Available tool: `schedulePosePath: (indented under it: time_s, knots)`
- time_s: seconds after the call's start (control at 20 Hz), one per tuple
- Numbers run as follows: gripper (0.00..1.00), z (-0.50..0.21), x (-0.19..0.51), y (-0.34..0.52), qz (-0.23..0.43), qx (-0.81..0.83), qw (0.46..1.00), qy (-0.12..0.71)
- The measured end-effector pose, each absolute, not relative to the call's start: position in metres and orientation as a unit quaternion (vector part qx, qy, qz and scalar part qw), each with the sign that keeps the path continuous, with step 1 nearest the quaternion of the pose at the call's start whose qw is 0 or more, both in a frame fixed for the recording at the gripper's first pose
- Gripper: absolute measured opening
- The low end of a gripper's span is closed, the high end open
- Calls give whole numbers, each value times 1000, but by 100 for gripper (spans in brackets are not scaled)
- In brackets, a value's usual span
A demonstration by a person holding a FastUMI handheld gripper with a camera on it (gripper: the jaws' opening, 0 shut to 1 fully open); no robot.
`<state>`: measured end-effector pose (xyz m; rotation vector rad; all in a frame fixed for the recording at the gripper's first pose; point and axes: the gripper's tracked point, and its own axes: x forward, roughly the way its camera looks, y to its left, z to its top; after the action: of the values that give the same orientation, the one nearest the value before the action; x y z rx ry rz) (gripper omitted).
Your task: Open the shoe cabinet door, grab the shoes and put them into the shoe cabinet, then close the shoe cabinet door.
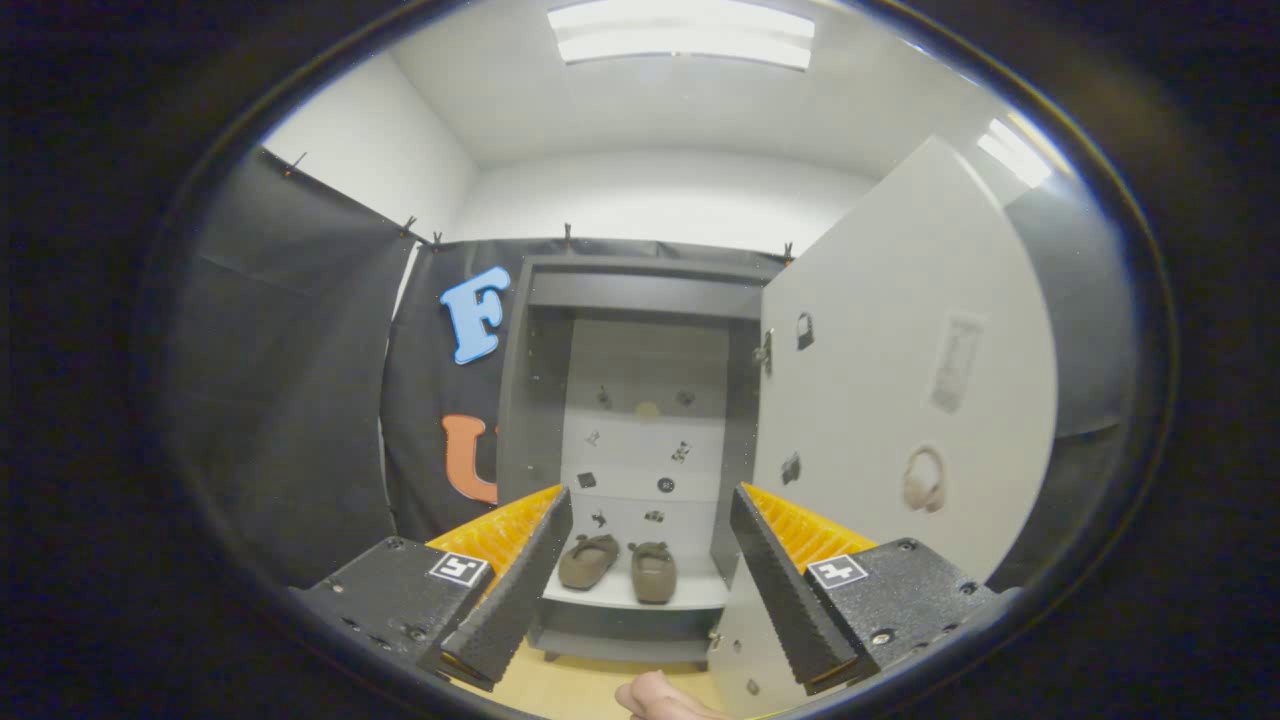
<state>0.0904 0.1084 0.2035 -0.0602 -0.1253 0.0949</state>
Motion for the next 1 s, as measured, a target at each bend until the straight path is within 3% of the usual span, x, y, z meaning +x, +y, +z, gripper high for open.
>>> schedulePosePath:
  time_s: [0.2, 0.4, 0.55, 1.0]
  knots:
    - [100, 219, 30, 74, 36, -51, 991, -118]
    - [100, 195, -14, 28, 40, -51, 991, -116]
    - [100, 184, -37, -28, 7, -49, 991, -122]
    - [100, 129, -28, -185, -98, -13, 992, -79]
